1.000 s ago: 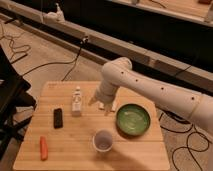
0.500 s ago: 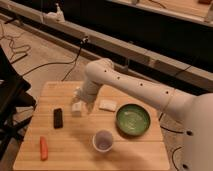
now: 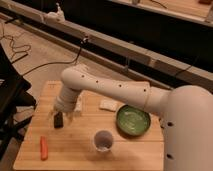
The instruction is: Place the pepper in the ceramic cup
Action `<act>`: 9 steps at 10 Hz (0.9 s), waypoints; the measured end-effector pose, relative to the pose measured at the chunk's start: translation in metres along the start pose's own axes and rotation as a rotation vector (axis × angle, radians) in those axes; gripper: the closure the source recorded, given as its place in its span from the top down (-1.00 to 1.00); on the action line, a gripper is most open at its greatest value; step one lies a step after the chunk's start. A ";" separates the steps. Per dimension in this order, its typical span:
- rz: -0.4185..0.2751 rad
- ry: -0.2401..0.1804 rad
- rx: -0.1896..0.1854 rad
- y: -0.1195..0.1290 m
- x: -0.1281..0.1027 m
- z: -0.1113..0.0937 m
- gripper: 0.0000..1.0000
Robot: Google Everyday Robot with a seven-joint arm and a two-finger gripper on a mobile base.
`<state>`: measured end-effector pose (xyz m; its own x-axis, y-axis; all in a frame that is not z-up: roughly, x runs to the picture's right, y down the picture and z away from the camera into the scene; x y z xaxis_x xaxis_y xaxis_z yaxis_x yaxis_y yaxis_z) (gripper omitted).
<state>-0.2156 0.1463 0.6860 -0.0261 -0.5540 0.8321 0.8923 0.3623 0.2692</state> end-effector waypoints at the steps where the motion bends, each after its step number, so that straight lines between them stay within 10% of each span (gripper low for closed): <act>1: 0.002 0.001 0.001 0.001 0.001 0.000 0.25; 9: 0.000 -0.037 -0.079 -0.009 0.006 0.034 0.25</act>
<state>-0.2390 0.1649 0.7047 -0.0415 -0.5258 0.8496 0.9249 0.3015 0.2318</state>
